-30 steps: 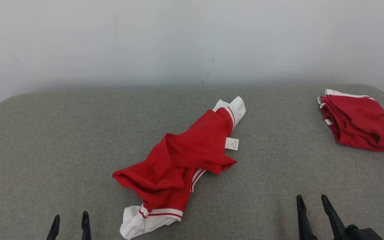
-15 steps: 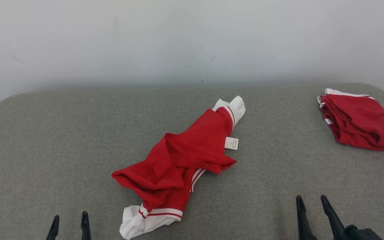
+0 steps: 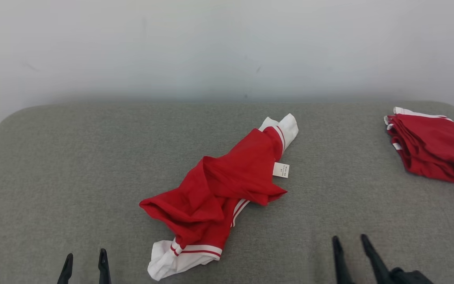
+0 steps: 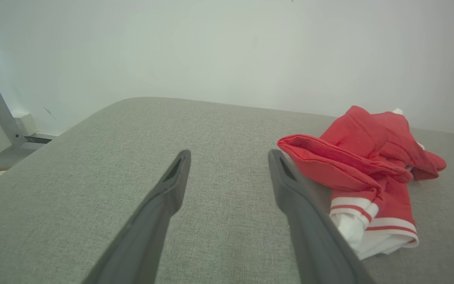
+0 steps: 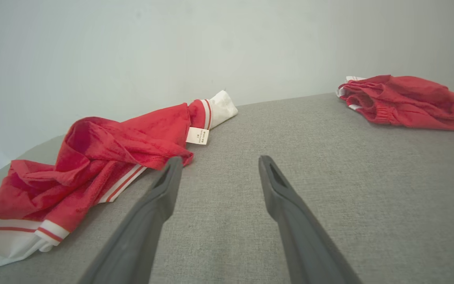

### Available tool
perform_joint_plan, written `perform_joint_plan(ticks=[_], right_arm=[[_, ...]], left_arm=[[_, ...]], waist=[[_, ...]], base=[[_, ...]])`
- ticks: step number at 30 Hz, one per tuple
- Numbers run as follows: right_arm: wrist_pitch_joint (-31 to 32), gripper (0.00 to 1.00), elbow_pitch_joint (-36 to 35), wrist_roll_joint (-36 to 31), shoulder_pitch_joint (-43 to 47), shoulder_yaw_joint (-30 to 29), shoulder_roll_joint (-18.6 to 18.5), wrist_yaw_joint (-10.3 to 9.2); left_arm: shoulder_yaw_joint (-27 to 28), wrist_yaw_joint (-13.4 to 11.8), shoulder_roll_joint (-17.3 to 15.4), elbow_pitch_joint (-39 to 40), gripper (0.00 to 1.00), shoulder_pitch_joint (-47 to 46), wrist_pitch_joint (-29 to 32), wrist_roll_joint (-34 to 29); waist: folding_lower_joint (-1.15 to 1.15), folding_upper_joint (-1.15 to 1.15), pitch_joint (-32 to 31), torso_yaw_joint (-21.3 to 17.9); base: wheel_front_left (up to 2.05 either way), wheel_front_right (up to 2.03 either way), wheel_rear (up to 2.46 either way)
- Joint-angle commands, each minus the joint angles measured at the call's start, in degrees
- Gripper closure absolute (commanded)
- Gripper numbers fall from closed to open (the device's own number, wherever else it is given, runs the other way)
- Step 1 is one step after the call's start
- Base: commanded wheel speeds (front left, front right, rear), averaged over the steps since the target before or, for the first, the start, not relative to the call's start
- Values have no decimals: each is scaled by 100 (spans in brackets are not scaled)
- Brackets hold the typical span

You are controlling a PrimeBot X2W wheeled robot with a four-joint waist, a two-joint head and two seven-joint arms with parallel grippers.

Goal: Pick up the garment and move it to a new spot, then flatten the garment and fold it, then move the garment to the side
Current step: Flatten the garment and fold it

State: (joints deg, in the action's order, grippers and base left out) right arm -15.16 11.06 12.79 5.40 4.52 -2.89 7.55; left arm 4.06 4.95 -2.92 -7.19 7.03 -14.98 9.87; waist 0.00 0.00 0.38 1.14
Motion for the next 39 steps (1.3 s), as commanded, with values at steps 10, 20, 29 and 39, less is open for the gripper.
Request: perform_joint_plan(ticks=[10, 20, 29, 39], right_arm=[[-12, 0, 1320, 804, -1484, 1325, -2, -11], [-12, 0, 3134, 1872, -2856, 2323, -1, -11], [-11, 100, 4253, 2886, -3459, 2840, -2, -11], [-12, 100, 3541, 2345, -3462, 1788, -5, -11]], left_arm=[[-318, -12, 7, -93, 0, -193, -15, 143], [-673, -44, 5, -236, 0, -419, -15, 270], [-800, -65, 5, -256, 0, -458, -15, 280], [-680, -57, 5, -208, 0, -314, -15, 291]], waist=[[0, 0, 174, 740], [0, 0, 313, 1450], [0, 0, 311, 1738], [0, 0, 120, 1293]], base=[[0, 0, 0], [0, 0, 0], [0, 0, 0], [0, 0, 0]])
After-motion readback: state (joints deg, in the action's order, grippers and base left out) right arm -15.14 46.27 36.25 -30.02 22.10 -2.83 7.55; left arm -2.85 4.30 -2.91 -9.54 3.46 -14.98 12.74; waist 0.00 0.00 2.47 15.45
